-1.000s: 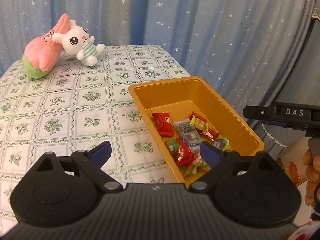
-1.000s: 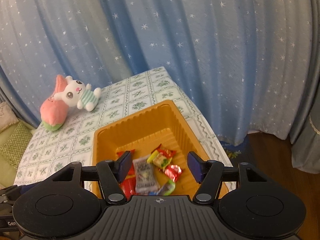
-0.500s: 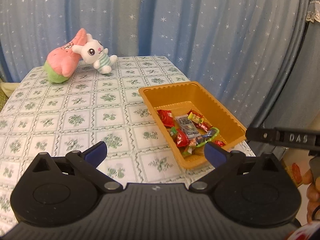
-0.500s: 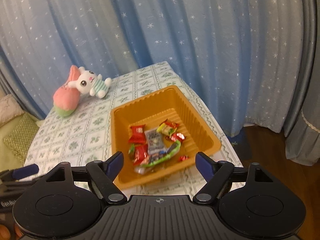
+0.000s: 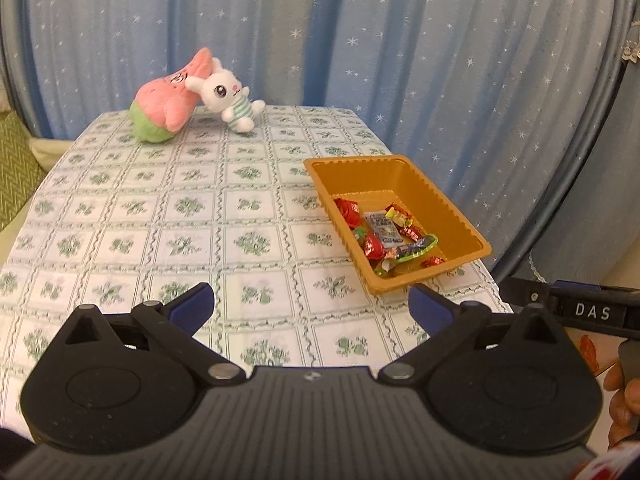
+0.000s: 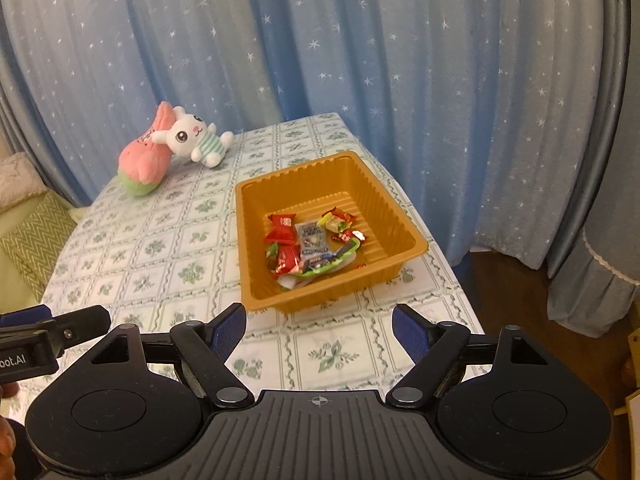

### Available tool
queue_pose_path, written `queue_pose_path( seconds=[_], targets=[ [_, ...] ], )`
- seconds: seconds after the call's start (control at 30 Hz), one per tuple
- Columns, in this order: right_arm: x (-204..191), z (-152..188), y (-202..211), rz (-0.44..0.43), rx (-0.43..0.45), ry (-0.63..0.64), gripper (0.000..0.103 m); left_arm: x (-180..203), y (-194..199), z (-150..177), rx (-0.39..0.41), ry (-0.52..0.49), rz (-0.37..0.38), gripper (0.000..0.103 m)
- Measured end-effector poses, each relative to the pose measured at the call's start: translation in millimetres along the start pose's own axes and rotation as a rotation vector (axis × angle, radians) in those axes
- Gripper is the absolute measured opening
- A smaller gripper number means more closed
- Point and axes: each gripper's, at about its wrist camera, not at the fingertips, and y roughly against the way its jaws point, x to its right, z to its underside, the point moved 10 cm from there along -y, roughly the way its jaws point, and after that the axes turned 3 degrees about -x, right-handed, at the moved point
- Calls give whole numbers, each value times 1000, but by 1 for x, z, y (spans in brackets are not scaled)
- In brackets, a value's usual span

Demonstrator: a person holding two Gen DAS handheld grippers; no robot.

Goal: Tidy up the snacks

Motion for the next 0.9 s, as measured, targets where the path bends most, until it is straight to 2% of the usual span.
queue_pose_path(
  seconds=[0.5,0.9],
  targets=[
    [-22,18,29,3,17,52,80,-10,16,26,-42,26,-31,103],
    [-24,26,26,4,-19,55,80,-11,17,26,-23,3,-54,103]
  ],
)
